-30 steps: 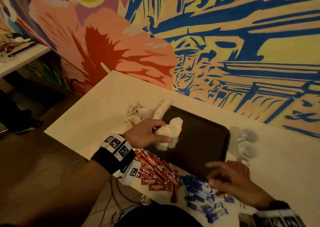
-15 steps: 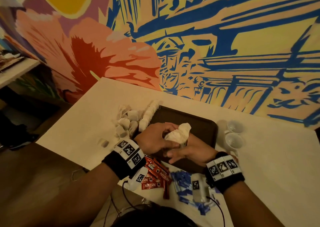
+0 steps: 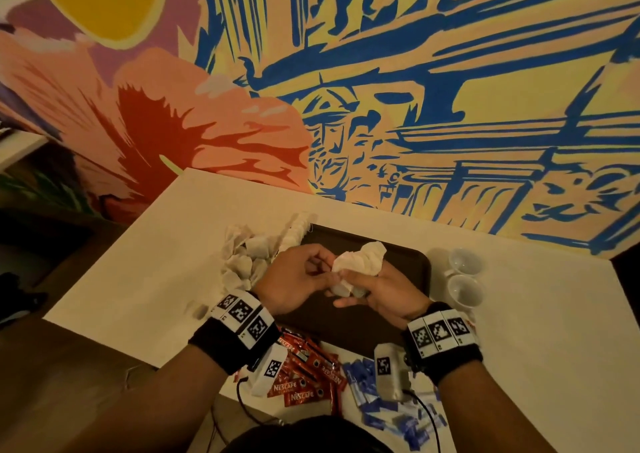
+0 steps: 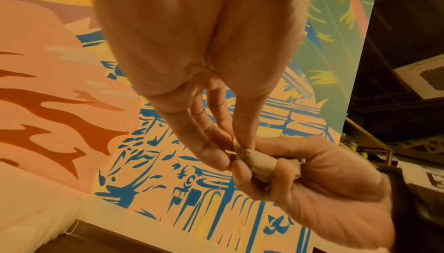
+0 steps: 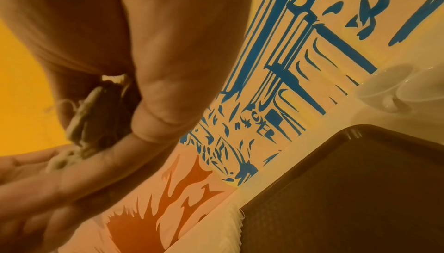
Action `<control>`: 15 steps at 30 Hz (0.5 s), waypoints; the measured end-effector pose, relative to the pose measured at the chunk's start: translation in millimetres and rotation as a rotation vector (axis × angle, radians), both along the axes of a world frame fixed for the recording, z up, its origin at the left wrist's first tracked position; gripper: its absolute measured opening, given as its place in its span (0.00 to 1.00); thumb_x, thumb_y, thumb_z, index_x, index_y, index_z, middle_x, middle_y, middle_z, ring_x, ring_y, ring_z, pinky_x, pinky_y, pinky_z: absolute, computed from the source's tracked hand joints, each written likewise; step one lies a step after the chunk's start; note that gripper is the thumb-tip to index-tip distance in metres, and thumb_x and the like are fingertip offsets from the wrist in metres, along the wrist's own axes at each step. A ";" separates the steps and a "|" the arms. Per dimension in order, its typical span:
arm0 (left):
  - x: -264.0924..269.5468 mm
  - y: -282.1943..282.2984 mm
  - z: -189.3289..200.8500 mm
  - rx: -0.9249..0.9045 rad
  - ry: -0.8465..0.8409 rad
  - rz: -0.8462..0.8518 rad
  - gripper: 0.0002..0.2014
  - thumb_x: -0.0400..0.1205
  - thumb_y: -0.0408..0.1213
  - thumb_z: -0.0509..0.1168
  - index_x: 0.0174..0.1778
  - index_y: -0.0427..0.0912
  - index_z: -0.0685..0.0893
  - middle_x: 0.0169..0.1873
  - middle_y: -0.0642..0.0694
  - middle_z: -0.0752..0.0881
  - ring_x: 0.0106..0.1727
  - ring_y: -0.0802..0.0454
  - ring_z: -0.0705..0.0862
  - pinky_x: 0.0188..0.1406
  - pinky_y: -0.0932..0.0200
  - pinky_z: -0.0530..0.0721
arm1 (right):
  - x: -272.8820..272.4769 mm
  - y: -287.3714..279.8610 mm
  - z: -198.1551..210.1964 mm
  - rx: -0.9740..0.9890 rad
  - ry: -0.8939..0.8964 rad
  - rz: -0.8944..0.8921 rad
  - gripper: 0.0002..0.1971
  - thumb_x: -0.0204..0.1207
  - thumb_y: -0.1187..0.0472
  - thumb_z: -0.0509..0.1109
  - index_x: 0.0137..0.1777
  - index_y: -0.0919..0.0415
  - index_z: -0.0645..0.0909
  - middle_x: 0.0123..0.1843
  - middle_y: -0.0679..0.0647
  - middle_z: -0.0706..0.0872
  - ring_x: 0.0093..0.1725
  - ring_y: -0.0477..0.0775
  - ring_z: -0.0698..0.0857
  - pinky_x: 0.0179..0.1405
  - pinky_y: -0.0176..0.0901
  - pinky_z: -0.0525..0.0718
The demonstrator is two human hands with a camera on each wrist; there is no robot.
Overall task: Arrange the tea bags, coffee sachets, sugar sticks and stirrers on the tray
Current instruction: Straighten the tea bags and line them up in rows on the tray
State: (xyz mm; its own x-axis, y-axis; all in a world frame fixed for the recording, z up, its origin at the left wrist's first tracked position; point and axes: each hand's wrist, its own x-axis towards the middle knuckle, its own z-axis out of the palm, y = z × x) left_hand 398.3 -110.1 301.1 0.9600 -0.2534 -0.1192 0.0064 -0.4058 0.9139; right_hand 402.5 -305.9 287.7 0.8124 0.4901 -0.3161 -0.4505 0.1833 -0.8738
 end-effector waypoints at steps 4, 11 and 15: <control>9.2 17.8 4.4 -0.093 0.008 0.047 0.13 0.79 0.30 0.75 0.58 0.40 0.84 0.44 0.37 0.87 0.41 0.47 0.88 0.45 0.51 0.91 | 8.7 13.5 -0.1 -0.032 0.002 -0.043 0.12 0.85 0.67 0.68 0.66 0.70 0.82 0.58 0.69 0.90 0.53 0.65 0.92 0.42 0.46 0.92; 27.1 42.2 7.3 -0.094 0.012 0.032 0.09 0.81 0.41 0.74 0.53 0.42 0.88 0.49 0.41 0.89 0.43 0.43 0.91 0.42 0.58 0.89 | 22.5 42.9 5.5 -0.121 -0.010 -0.004 0.17 0.78 0.65 0.77 0.66 0.67 0.83 0.55 0.66 0.91 0.51 0.63 0.92 0.38 0.45 0.91; 39.2 54.0 4.6 -0.067 -0.029 -0.003 0.06 0.81 0.40 0.74 0.48 0.42 0.88 0.45 0.45 0.90 0.46 0.51 0.89 0.49 0.60 0.85 | 27.8 56.9 6.7 -0.106 0.024 0.021 0.18 0.78 0.67 0.77 0.66 0.66 0.82 0.52 0.62 0.90 0.52 0.61 0.91 0.35 0.45 0.90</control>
State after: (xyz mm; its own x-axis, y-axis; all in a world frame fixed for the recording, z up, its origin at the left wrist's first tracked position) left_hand 437.6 -56.1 305.7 0.9619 -0.2632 -0.0742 -0.0215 -0.3434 0.9389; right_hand 430.3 -248.9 294.4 0.7937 0.4700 -0.3863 -0.4743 0.0804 -0.8767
